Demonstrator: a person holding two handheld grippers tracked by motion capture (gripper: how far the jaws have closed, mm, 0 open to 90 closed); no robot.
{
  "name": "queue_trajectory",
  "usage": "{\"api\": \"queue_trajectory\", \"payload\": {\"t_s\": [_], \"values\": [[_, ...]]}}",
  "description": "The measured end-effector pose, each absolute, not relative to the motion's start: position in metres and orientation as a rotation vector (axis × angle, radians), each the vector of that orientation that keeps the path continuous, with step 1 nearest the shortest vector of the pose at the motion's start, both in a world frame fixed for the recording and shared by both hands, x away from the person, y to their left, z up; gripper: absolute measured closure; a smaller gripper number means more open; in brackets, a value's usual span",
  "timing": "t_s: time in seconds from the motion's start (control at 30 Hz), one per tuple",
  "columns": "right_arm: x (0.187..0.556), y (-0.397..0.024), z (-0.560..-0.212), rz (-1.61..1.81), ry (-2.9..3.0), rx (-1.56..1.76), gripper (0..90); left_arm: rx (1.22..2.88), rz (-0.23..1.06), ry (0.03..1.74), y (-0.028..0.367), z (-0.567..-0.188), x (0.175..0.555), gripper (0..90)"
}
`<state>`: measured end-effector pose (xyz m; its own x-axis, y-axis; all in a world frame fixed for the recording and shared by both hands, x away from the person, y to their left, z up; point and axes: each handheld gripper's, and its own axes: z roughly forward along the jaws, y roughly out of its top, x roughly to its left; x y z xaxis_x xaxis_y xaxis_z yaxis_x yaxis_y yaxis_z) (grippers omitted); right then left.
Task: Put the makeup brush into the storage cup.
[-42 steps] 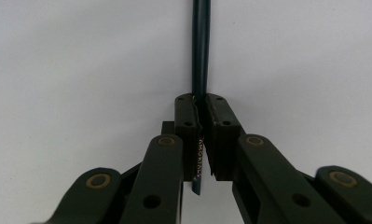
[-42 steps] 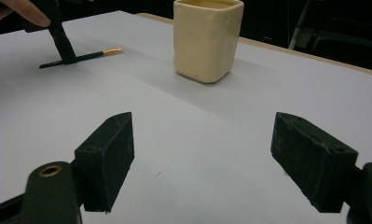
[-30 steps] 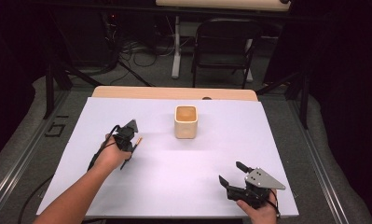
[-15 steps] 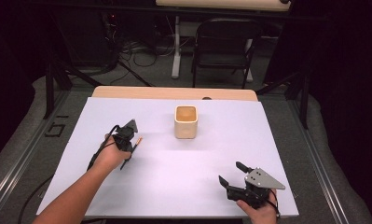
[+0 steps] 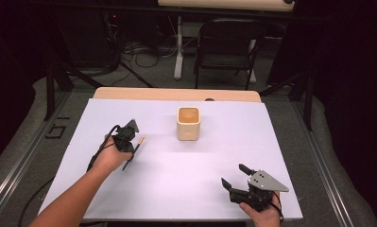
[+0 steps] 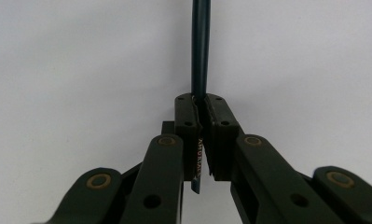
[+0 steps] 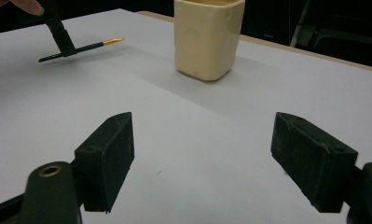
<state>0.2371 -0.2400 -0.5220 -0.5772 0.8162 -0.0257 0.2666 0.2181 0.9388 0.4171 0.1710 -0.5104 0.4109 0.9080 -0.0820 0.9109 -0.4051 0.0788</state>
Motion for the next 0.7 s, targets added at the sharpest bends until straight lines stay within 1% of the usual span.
{"api": "queue_trajectory", "payload": {"t_s": [0.07,0.13,0.7], "values": [[0.237,-0.24,-0.522,1.356,1.968,0.996,21.1,2.543,-0.027,1.63,0.171,-0.508,0.416,84.9],[0.237,-0.24,-0.522,1.355,1.969,0.996,21.1,2.55,0.0,1.575,0.172,-0.503,0.413,85.0],[0.238,-0.24,-0.523,1.35,1.974,0.998,21.1,2.492,0.047,1.332,0.173,-0.477,0.395,84.9]]}}
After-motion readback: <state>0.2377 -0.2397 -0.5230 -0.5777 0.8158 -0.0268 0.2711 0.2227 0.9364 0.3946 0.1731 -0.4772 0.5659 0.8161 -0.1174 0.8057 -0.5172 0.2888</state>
